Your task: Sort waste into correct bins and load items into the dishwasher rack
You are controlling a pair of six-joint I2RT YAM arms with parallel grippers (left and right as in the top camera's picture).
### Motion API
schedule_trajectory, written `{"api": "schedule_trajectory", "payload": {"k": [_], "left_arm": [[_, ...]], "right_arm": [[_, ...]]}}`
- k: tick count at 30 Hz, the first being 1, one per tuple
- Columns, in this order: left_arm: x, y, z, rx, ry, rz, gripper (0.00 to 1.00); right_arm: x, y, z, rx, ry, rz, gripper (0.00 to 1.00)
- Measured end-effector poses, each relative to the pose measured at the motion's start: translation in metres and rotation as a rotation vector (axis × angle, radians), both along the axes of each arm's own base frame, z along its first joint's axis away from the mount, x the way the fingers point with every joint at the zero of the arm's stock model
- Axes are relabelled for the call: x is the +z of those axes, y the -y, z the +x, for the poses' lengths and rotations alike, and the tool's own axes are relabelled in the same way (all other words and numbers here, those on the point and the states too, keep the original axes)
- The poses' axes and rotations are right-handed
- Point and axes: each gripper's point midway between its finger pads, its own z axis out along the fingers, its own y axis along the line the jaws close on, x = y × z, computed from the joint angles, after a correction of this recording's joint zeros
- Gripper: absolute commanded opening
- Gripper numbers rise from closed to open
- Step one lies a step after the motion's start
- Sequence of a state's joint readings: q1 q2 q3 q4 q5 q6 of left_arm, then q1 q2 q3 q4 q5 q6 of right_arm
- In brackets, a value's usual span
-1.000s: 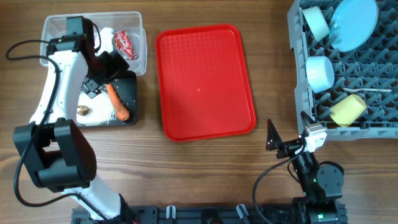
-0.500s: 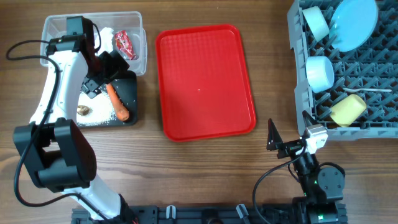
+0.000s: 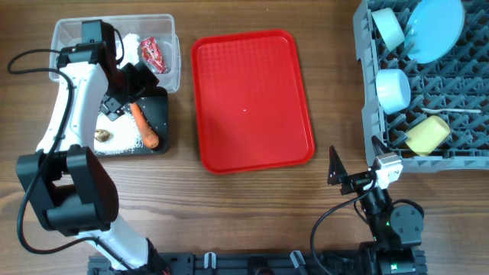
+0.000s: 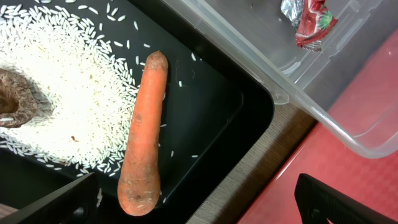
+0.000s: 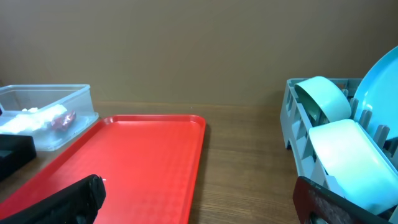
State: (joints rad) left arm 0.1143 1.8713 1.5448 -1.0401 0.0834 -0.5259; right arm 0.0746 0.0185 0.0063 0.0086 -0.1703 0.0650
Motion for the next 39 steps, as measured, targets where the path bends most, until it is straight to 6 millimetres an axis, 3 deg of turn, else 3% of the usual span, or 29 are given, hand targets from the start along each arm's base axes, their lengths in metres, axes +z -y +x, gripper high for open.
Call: {"api": "schedule_trajectory", "payload": {"k": [7,9,11,14,16,19,23,28,33,39], "left_arm": [[0.011,-0.002,0.004,0.001,0.043,0.012,1.0],[0.031,-0.001,0.016,-0.002,0.137,0.024,1.0],[0.064,0.0,0.032,-0.021,0.292,0.046,1.0],[0.129,0.011,0.049,-0.09,0.582,0.1,1.0],[0.163,0.019,0.044,-0.136,0.743,0.134,1.0],[0.188,0.023,0.019,-0.16,0.897,0.172,1.0],[0.17,0.013,-0.02,-0.133,0.954,0.2,1.0],[0.118,0.001,-0.078,-0.082,1.008,0.239,1.0],[0.094,-0.001,-0.11,-0.053,1.212,0.288,1.0],[0.059,0.002,-0.132,-0.05,1.263,0.298,1.0]], "right_arm": [[0.0,0.0,0.0,0.0,0.0,0.0,1.0],[0.0,0.0,0.0,0.0,0.0,0.0,1.0],[0.0,0.0,0.0,0.0,0.0,0.0,1.0],[0.0,0.0,0.0,0.0,0.0,0.0,1.0],[0.0,0.0,0.0,0.0,0.0,0.0,1.0],[0.0,0.0,0.0,0.0,0.001,0.0,1.0],[0.0,0.0,0.0,-0.001,0.001,0.0,1.0],[0.001,0.001,0.0,-0.005,0.002,0.0,1.0],[0.001,0.001,0.0,-0.008,0.002,0.0,1.0],[0.001,0.001,0.0,-0.008,0.003,0.0,1.0]]}}
